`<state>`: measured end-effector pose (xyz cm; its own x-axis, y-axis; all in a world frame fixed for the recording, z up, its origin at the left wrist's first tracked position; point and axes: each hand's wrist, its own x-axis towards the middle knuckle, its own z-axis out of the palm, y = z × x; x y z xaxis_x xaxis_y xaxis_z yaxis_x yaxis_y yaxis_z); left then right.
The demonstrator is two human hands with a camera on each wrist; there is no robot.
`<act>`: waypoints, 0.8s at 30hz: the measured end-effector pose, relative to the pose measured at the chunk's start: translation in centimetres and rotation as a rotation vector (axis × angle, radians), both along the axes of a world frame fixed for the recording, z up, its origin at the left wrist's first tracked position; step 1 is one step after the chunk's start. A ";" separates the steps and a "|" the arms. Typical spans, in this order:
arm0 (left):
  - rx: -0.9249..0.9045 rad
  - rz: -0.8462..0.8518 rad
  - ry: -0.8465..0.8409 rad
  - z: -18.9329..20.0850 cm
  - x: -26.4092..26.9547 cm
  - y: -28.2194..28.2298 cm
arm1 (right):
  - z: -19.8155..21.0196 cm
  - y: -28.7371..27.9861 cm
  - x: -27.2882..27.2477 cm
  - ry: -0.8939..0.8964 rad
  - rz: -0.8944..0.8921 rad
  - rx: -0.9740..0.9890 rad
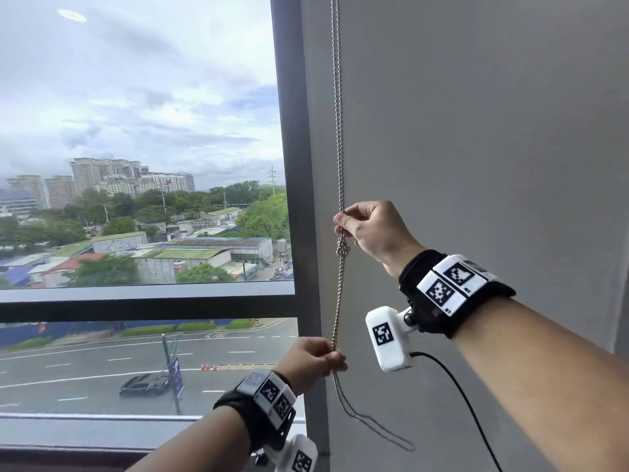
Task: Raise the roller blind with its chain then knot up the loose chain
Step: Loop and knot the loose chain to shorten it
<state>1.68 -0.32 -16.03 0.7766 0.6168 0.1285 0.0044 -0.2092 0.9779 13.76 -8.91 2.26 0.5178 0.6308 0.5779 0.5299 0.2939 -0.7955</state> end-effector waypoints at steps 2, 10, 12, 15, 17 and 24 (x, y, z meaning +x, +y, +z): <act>0.067 0.002 0.120 -1.2 -0.8 0.8 | -0.1 0.1 0.5 0.022 -0.038 0.016; -0.013 0.023 0.158 0.9 -3.3 2.1 | -0.3 -0.2 2.2 0.031 -0.092 0.060; -0.074 -0.001 0.041 3.7 -3.5 1.4 | -0.2 -0.3 2.3 0.025 -0.079 0.051; -0.165 -0.097 -0.177 8.6 -3.8 0.5 | 0.1 -0.6 2.2 -0.036 -0.087 0.026; -0.200 -0.144 -0.288 11.6 -3.8 0.1 | 0.1 -0.7 2.0 -0.079 -0.103 0.014; -0.114 -0.150 -0.476 17.0 -2.7 -1.6 | 0.6 -1.5 0.0 -0.044 0.001 -0.080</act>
